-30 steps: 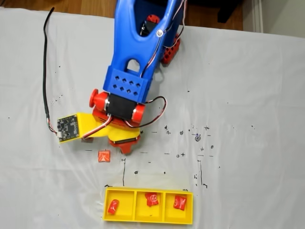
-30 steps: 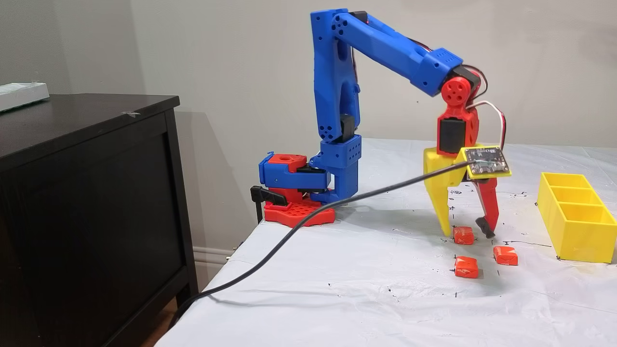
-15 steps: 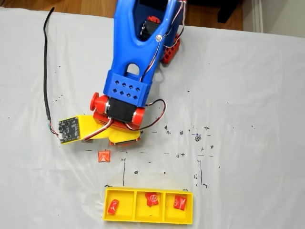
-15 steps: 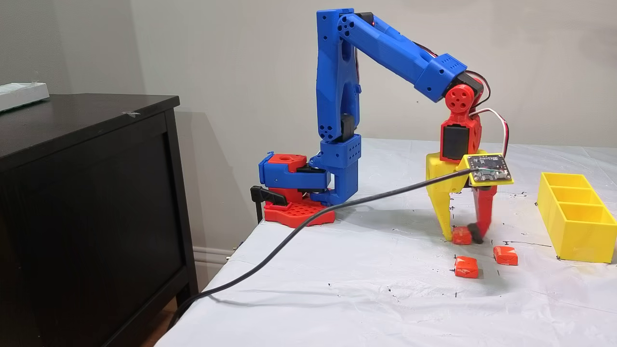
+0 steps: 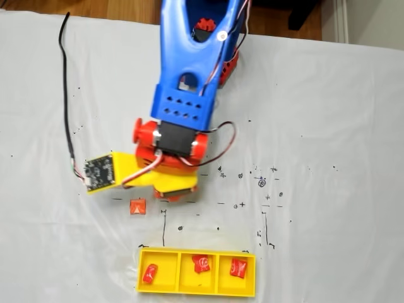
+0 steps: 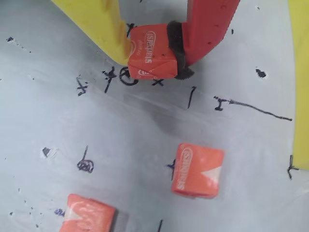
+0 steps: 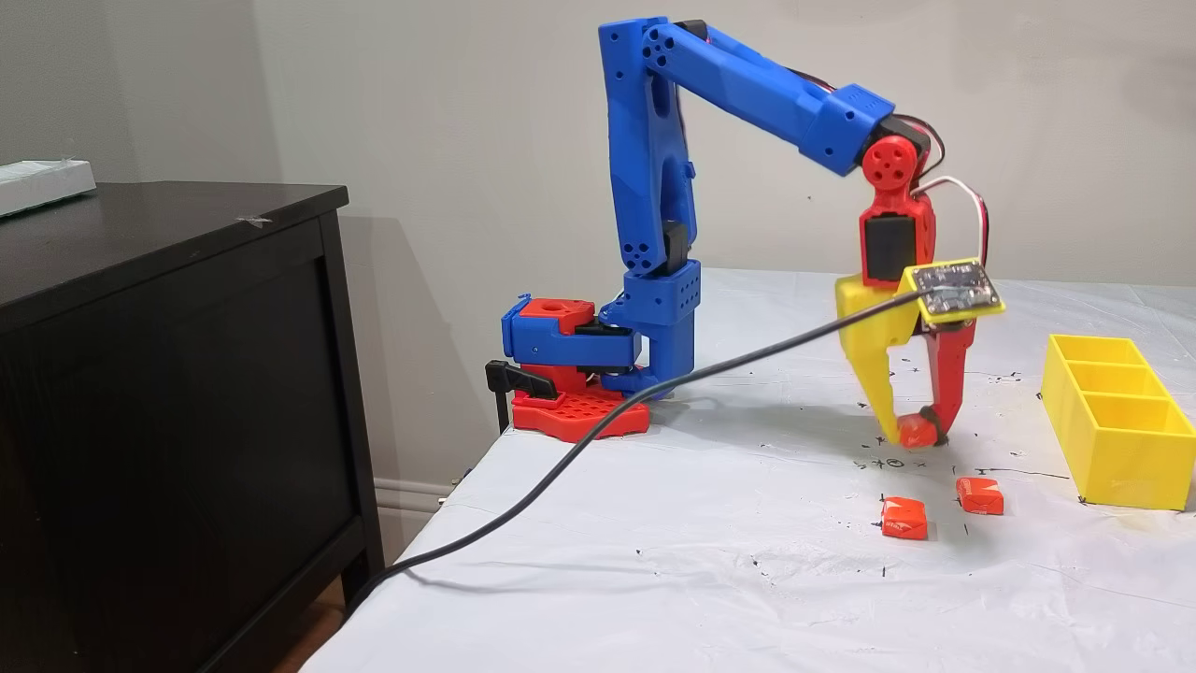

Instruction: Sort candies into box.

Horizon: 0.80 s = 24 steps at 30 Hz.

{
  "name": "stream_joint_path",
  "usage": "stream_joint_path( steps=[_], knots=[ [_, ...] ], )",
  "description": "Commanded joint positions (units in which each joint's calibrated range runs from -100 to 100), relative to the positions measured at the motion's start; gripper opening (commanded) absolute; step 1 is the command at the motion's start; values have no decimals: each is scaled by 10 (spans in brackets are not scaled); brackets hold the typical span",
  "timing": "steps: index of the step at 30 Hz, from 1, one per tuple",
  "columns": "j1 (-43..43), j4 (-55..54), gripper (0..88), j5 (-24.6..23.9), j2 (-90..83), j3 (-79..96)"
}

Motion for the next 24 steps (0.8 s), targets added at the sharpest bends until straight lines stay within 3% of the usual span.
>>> stream_joint_path(
  steps=[1,9,14,24],
  knots=[
    [-45,-11,2,-28,-73,-88],
    [-103,-29,2,-85,-58,-176],
    [-137,-136,2,-126,-68,-137],
    [-170,-229,2,-141,23,-166]
  ],
)
